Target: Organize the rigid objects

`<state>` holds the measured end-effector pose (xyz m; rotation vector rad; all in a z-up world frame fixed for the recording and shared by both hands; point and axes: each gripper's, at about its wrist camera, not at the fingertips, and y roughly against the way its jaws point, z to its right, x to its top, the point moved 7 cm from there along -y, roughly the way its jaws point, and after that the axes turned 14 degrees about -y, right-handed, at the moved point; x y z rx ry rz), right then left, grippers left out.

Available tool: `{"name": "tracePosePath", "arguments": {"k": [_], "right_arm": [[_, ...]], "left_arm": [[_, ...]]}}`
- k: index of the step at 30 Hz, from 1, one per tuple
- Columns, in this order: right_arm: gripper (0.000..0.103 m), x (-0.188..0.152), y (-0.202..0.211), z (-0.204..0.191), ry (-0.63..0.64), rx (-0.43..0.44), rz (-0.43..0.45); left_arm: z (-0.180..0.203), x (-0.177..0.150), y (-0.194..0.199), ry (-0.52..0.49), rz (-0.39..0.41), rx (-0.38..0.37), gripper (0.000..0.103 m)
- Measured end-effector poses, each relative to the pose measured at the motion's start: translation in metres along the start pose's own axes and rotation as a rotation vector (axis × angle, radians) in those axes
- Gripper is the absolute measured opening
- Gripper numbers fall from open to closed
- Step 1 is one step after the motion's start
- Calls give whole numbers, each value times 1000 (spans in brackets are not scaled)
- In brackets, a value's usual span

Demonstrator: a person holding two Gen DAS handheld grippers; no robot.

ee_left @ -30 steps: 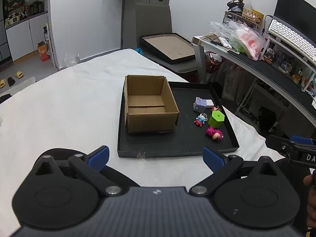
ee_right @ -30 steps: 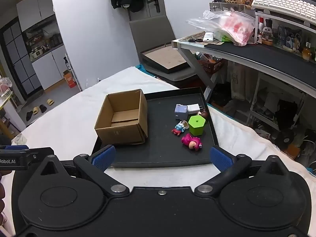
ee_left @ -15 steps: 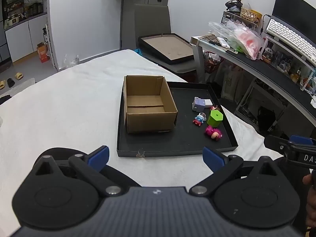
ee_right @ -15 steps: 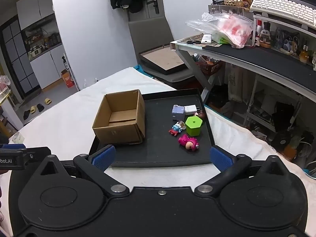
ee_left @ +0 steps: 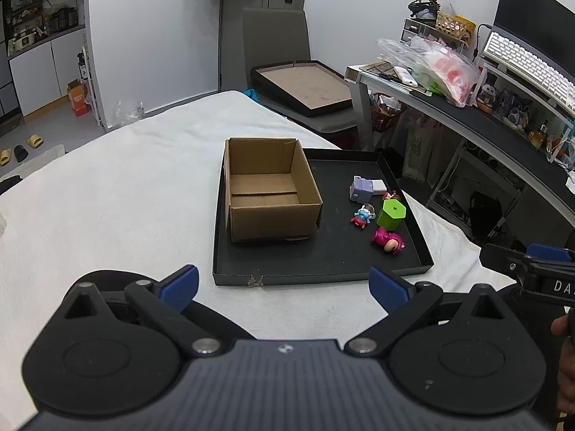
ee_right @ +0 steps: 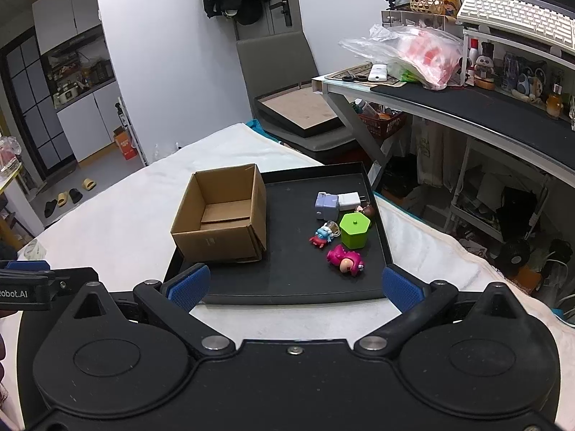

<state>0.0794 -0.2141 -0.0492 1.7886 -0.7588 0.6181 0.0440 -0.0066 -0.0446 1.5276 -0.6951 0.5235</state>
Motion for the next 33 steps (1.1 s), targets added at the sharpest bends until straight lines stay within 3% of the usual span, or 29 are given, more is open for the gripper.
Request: {"name": "tracePosePath", "arguments": {"k": [33], "right_arm": [[103, 3, 4, 10, -16, -10, 3]], "left_arm": [[3, 0, 1, -4, 3, 7, 100]]}}
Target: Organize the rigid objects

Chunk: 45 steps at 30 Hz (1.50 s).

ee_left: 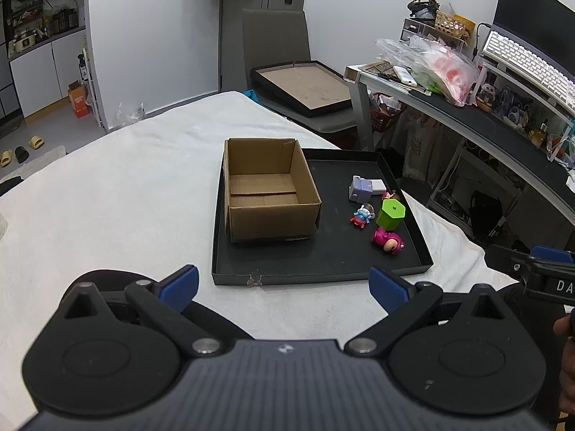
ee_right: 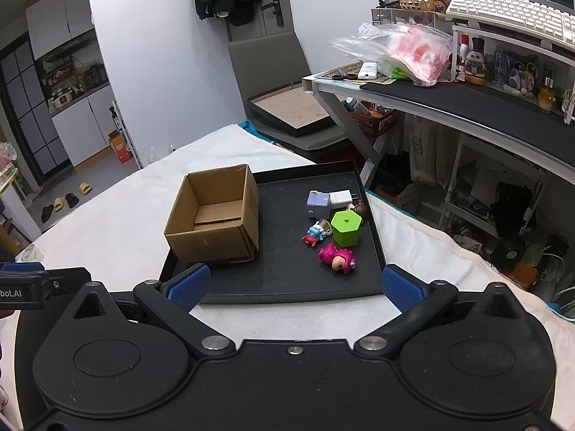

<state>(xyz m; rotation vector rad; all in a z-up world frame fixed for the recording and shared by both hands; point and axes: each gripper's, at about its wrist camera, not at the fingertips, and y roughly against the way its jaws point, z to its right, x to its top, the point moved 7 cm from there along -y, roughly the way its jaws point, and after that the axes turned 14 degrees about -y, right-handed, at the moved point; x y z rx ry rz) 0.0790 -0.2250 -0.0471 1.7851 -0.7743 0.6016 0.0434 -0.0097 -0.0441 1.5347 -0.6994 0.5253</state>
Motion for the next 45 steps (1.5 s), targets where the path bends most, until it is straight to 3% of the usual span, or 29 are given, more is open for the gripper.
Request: {"name": "tracePosePath", "arguments": {"k": [18, 45], "right_arm": [[103, -2, -7, 7, -13, -10, -15], [103, 3, -66, 14, -31, -58, -83]], "left_arm": [[-3, -3, -10, 12, -12, 13, 100], [-27, 4, -64, 66, -51, -15, 100]]}}
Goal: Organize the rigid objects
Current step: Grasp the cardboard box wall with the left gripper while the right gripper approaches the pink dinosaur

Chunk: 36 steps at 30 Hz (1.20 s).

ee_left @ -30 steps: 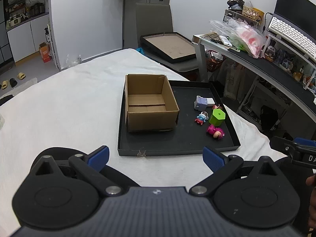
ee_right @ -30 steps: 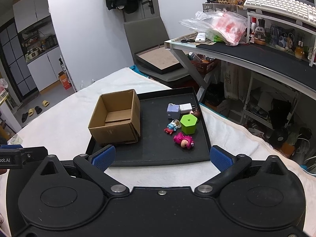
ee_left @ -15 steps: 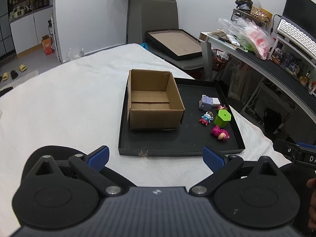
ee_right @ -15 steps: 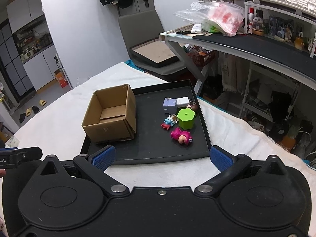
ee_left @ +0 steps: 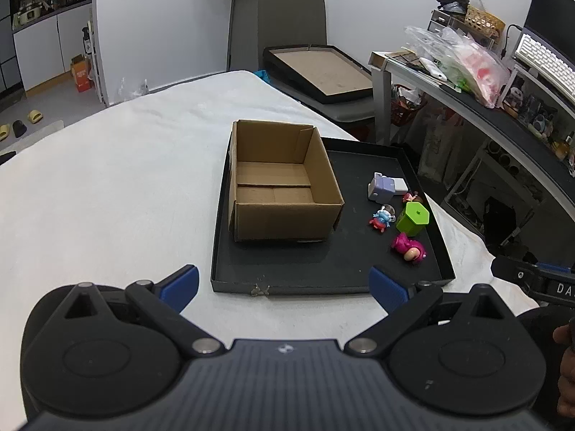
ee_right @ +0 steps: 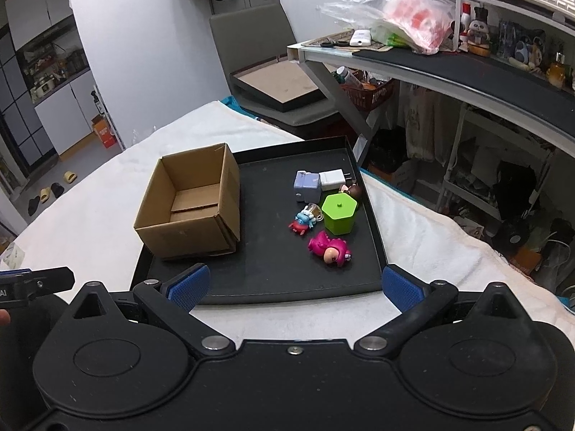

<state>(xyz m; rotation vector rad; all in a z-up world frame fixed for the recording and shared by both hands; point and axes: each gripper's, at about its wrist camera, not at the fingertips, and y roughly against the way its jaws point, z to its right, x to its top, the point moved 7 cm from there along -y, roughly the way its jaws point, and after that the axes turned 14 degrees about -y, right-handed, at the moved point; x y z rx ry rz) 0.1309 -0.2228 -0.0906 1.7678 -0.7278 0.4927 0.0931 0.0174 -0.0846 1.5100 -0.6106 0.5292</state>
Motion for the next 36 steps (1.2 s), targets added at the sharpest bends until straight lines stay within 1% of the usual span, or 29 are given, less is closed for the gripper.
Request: {"name": "tracePosePath", "arguments": {"k": [11, 13, 20, 23, 26, 27, 28, 30, 31, 34, 36], "right_arm": [[103, 5, -32, 2, -15, -2, -37], [103, 7, -38, 3, -17, -1, -46], [103, 12, -68, 9, -56, 10, -85], [103, 14, -81, 12, -65, 12, -96], [103, 16, -94, 16, -82, 11, -106], [103, 17, -99, 17, -89, 9, -109], [103, 18, -104, 19, -100, 6, -114], [103, 21, -116, 24, -133, -3, -124], [103, 22, -122, 26, -147, -8, -128], [103, 23, -137, 32, -183, -26, -136], [103, 23, -147, 37, -208, -37, -138]], "left_arm": [[-14, 11, -32, 30, -20, -1, 99], [-18, 14, -38, 40, -22, 2, 98], [-27, 22, -59, 61, -21, 12, 96], [-30, 26, -70, 67, -26, 13, 94], [-32, 30, -82, 74, -36, 15, 88], [-34, 31, -85, 74, -39, 16, 83], [-34, 31, -88, 77, -45, 16, 82], [-37, 33, -96, 83, -53, 19, 79], [-38, 34, -100, 83, -57, 20, 75], [-40, 37, -114, 97, -79, 23, 67], [-42, 37, -122, 109, -89, 27, 64]]}}
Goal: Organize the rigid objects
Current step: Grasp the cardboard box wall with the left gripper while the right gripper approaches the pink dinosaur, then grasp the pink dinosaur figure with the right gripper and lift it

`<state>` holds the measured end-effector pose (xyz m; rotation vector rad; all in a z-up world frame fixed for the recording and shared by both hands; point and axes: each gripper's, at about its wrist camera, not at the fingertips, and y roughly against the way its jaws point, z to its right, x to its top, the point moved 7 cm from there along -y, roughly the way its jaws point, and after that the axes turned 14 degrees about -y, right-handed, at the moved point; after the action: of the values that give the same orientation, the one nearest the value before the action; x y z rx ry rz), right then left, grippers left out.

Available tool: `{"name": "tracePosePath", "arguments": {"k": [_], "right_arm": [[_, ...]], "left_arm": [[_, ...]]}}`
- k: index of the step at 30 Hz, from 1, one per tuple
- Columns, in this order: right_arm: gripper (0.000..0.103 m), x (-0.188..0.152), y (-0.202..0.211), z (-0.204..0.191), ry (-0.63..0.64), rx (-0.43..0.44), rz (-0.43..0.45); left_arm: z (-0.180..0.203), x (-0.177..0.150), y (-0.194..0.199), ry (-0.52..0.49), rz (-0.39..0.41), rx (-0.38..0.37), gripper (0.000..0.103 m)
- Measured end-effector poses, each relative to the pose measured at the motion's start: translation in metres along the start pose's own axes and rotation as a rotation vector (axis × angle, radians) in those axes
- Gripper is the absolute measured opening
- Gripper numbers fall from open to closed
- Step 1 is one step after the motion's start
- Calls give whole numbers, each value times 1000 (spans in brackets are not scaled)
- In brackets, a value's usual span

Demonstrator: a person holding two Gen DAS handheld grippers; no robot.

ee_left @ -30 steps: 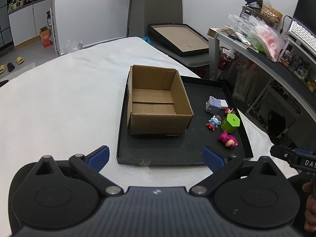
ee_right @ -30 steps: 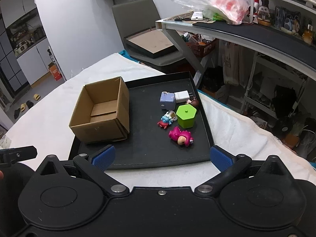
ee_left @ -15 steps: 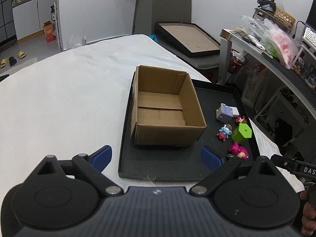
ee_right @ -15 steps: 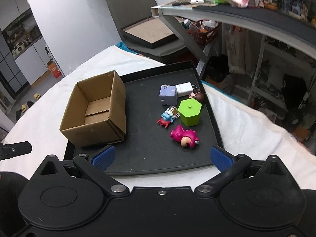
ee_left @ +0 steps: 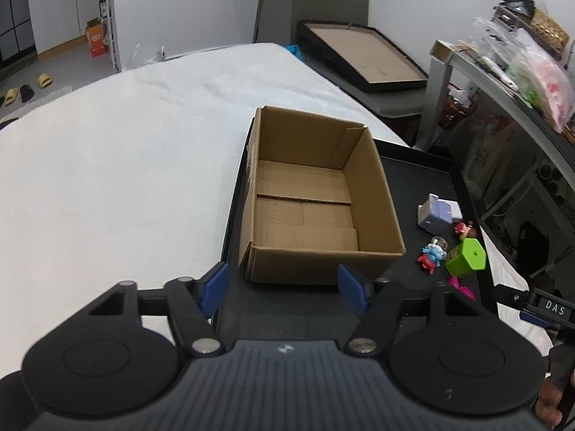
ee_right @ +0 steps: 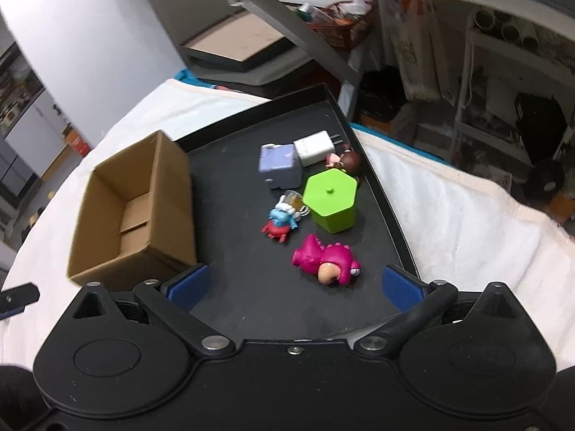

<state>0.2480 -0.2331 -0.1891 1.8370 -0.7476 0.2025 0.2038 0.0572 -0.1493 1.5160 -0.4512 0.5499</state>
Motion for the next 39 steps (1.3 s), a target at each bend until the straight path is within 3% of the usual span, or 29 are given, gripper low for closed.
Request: {"name": "tracePosePath", "arguments": {"k": [14, 26, 33, 36, 37, 39], "right_arm": [[102, 4, -45, 21, -56, -64, 32], [102, 0, -80, 15, 5, -138, 28], [102, -4, -89, 16, -3, -169, 34], [101, -5, -93, 14, -2, -180, 42], [97, -6, -95, 14, 1, -186, 41], [77, -9, -99, 13, 2, -184, 33]], "left_arm": [[-16, 14, -53, 52, -46, 68, 44], [-29, 10, -89, 123, -87, 63, 30], [-35, 7, -96, 149, -70, 71, 15], [-37, 6, -96, 153, -61, 68, 14], [-37, 6, -96, 153, -58, 66, 14], [-37, 6, -94, 152, -51, 65, 14]]}}
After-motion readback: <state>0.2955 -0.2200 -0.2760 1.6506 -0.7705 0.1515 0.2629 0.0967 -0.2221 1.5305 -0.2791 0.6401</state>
